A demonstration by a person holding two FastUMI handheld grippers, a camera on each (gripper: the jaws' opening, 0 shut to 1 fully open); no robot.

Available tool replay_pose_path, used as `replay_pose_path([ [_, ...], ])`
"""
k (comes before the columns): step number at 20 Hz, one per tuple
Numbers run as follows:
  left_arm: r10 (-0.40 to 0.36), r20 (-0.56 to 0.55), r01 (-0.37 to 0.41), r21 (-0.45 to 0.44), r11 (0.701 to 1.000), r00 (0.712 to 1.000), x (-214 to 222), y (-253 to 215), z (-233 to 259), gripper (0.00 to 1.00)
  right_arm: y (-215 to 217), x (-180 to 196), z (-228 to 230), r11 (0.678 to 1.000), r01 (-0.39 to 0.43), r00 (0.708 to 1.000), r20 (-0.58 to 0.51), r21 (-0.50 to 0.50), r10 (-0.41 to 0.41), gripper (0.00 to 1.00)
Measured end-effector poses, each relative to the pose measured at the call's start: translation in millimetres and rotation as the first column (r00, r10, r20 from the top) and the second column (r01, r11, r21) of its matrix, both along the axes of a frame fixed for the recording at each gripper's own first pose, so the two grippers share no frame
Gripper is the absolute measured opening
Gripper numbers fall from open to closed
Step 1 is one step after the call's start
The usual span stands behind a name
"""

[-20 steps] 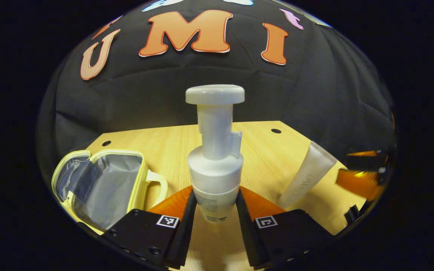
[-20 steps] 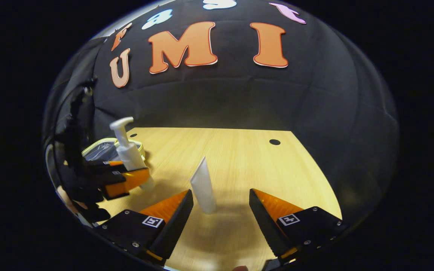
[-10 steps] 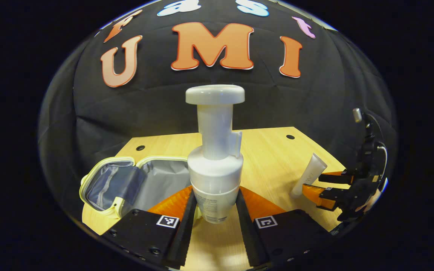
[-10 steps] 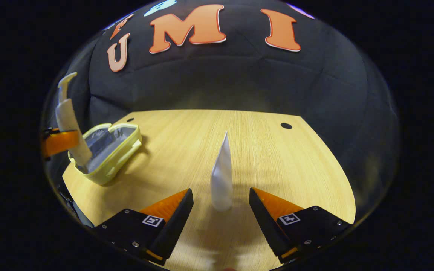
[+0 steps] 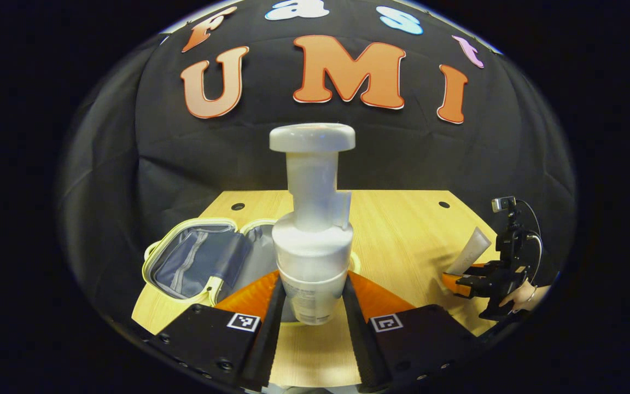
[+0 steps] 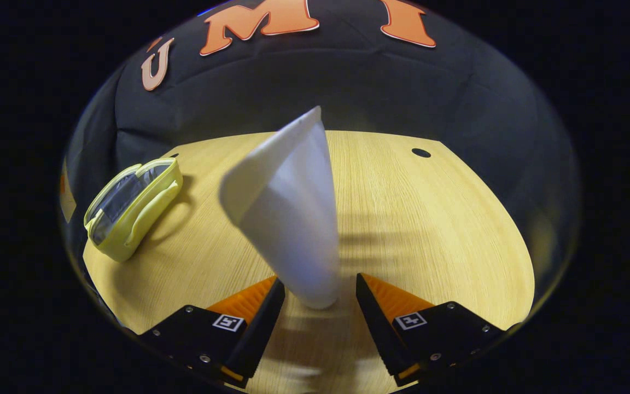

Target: First open the suitcase, pack the skin care products into it, and then close the suitcase.

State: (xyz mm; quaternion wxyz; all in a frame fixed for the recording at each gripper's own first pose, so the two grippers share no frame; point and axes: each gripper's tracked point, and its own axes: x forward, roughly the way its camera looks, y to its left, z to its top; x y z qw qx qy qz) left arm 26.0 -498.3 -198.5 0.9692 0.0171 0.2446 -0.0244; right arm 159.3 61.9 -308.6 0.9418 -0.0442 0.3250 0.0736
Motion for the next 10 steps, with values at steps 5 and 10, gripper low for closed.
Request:
replay_pose_path([
  [5,0.000,-0.008,-0.001,-0.023,1.000,1.000,-3,3,-2,0.59,3,10,0,1.000,0.009,1.000,0.001,0.024,-0.009,0.53],
  [10,-0.038,-0.014,0.038,-0.020,0.999,0.999,1,21,10,0.59,10,-3,23,1.000,0.011,1.000,-0.007,0.029,-0.011,0.48],
])
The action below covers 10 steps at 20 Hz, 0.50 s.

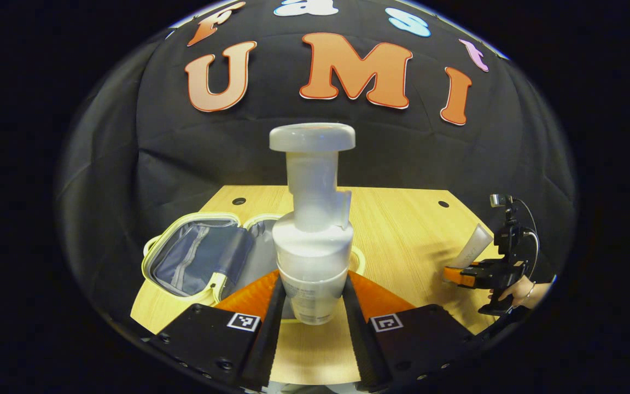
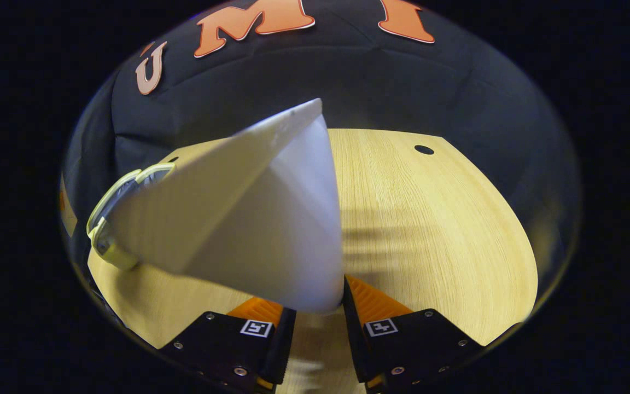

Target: First open the suitcase, pack the skin care products into it, and then close the suitcase.

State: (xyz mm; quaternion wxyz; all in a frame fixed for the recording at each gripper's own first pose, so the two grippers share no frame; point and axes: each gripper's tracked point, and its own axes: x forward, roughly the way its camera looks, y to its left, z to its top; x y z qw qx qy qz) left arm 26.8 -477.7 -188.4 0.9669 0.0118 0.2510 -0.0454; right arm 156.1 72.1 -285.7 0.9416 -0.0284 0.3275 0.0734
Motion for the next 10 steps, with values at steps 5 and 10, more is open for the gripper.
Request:
replay_pose_path([
  [5,-0.086,-0.097,0.082,-0.045,0.996,0.992,12,42,17,0.58,41,-20,61,0.995,0.008,0.999,0.047,0.095,-0.013,0.47],
  [10,-0.230,-0.218,0.236,0.001,0.972,0.948,57,92,-3,0.59,93,-33,113,0.978,0.053,0.989,0.127,0.201,-0.080,0.47],
])
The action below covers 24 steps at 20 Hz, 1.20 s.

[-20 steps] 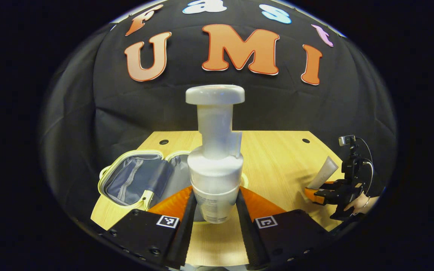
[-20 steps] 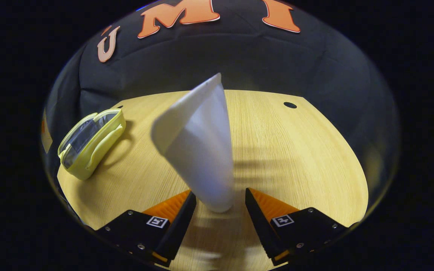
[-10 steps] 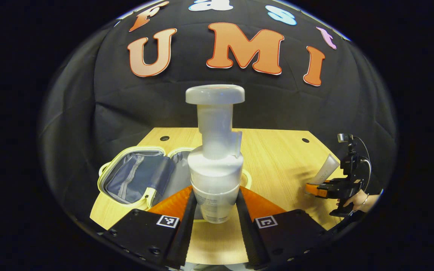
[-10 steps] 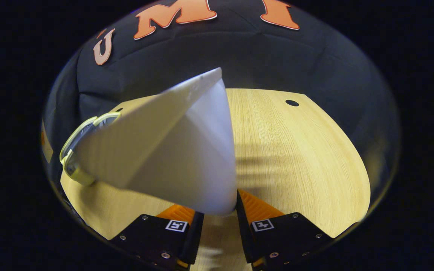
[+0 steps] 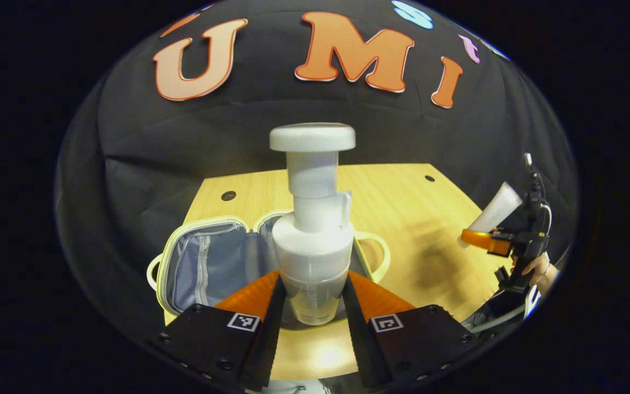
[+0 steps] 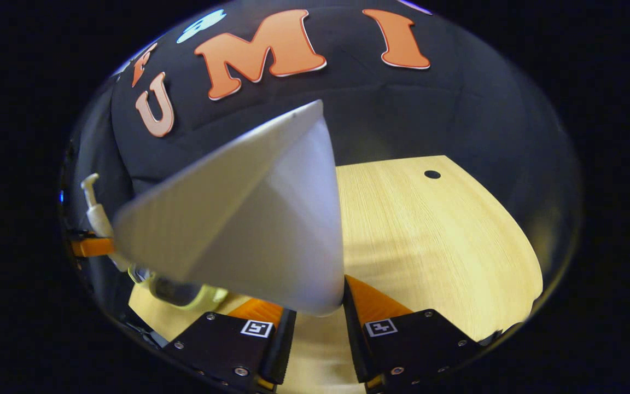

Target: First open the suitcase, pack the skin care products into it, and then close the suitcase.

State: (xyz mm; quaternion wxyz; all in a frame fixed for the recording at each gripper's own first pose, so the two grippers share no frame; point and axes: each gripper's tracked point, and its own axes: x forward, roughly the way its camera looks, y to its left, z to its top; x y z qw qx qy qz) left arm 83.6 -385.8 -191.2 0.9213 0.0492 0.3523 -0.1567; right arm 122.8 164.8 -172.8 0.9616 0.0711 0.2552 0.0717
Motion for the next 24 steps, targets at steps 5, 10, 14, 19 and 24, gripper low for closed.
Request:
replay_pose_path([
  [5,-0.069,-0.135,0.069,-0.008,0.998,0.988,40,15,-60,0.59,26,-24,32,0.995,0.072,0.994,0.072,0.061,-0.077,0.47],
  [10,-0.065,-0.341,0.064,-0.014,0.998,0.938,53,13,-127,0.59,25,-46,34,0.993,0.100,0.994,0.038,0.067,-0.103,0.47],
  [14,-0.030,-0.475,0.053,0.037,0.998,0.880,54,14,-167,0.59,24,-57,36,0.994,0.094,0.995,0.031,0.057,-0.096,0.47],
  [19,-0.035,-0.492,0.077,0.066,0.995,0.870,75,-1,-183,0.59,35,-60,27,0.998,0.061,0.998,-0.013,0.026,-0.061,0.47],
  [24,-0.063,-0.471,0.080,0.015,0.997,0.880,80,-10,-184,0.63,54,-53,26,1.000,0.011,0.999,-0.042,0.022,-0.010,0.47],
])
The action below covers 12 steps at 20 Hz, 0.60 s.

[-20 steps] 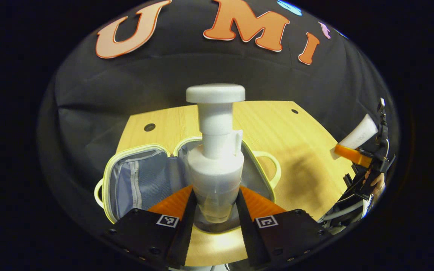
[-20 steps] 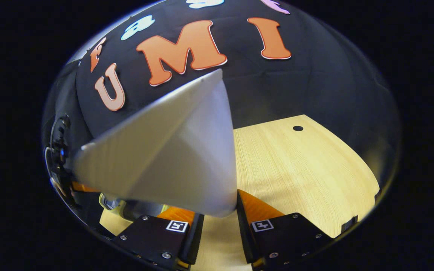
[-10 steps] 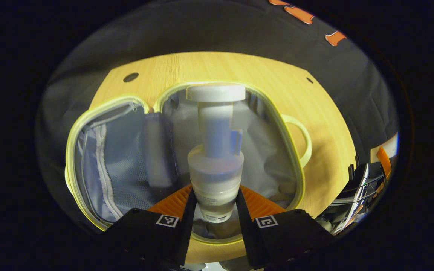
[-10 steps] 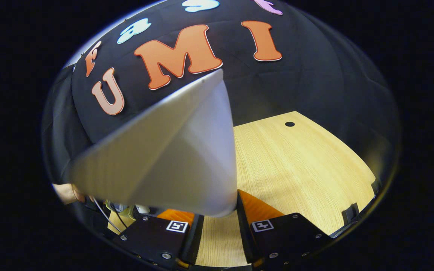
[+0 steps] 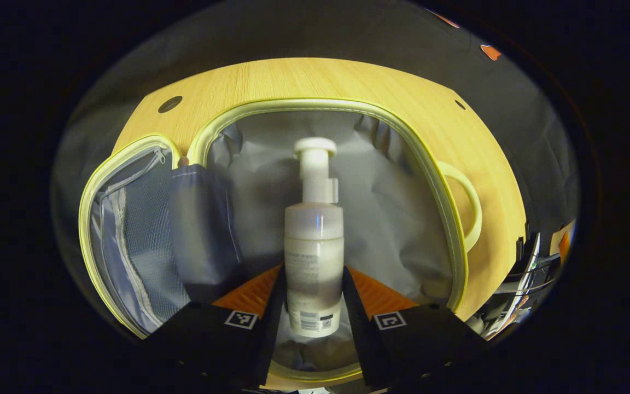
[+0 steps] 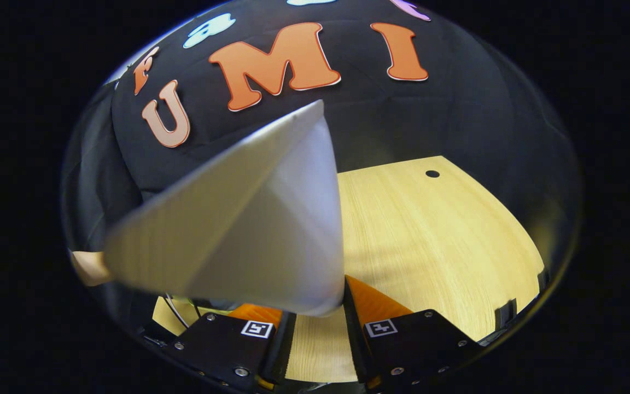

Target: First open the suitcase, pack the skin care products into it, and then close the suitcase.

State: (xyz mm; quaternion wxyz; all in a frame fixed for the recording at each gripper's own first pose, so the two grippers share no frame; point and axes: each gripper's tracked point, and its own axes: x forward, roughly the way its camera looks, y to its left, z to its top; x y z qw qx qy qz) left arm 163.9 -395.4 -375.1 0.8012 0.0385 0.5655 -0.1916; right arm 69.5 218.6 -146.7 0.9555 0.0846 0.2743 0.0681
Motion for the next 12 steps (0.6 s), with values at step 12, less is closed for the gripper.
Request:
replay_pose_path([
  [12,0.148,0.438,-0.062,-0.204,0.977,0.887,14,40,148,0.99,118,30,1,0.962,-0.271,0.955,-0.125,-0.013,0.268,0.47],
])
